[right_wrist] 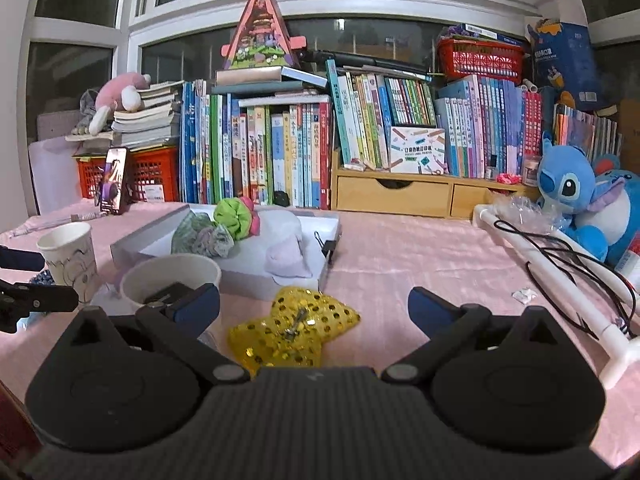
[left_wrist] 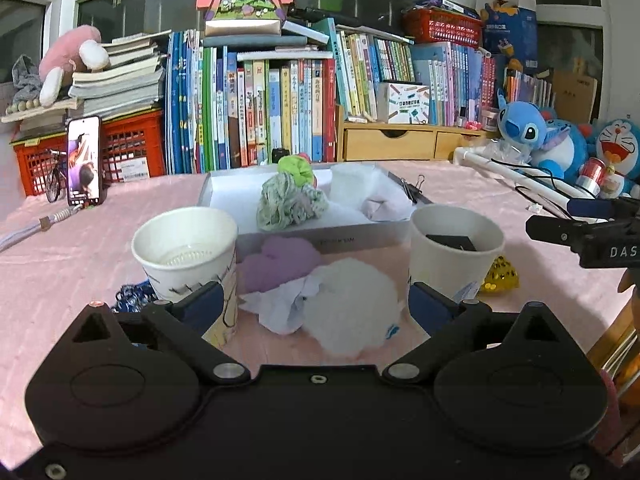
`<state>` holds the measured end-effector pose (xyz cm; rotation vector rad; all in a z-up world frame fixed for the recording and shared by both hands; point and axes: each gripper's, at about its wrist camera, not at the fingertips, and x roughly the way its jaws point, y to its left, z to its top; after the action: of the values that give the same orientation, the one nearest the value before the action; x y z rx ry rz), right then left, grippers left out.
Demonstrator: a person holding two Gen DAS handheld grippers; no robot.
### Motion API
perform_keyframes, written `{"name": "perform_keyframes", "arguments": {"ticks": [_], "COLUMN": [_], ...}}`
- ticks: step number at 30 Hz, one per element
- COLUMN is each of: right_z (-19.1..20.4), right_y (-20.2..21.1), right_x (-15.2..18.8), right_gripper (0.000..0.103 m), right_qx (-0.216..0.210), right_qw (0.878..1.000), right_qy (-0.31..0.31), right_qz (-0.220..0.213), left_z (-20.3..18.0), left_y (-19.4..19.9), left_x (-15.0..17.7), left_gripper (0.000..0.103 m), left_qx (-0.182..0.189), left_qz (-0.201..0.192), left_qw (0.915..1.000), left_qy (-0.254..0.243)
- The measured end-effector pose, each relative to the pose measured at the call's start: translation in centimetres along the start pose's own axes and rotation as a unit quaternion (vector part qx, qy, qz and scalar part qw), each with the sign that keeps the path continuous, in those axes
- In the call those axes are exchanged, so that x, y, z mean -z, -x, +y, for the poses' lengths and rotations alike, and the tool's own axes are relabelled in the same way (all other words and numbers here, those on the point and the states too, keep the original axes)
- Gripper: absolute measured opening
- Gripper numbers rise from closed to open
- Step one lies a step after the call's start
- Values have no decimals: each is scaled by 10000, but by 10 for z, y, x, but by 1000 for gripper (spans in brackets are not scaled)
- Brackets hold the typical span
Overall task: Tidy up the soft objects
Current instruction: 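Move the left gripper to the white pom-pom while the right approaches the yellow bow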
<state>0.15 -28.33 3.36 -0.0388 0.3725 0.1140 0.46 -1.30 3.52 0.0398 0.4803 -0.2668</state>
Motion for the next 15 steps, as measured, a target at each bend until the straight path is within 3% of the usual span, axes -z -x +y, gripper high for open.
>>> {"name": "perform_keyframes", "arguments": {"ticks": [7, 15], "right_z": [9, 20], "right_y": [-14, -27], "right_x": [17, 31], "right_gripper": [103, 101], "right_qx": [252, 78], "right_qw": [9982, 9967], "right_qy": [493, 698], "right_qz": [221, 401], "left_z": [-4, -13], "left_y": [-11, -24], "left_x": [12, 21], "left_gripper": [98, 93], "left_qx": [137, 218], "left_qz": [165, 272], "left_qw": [9997, 9994], "left_qy": [79, 45]}}
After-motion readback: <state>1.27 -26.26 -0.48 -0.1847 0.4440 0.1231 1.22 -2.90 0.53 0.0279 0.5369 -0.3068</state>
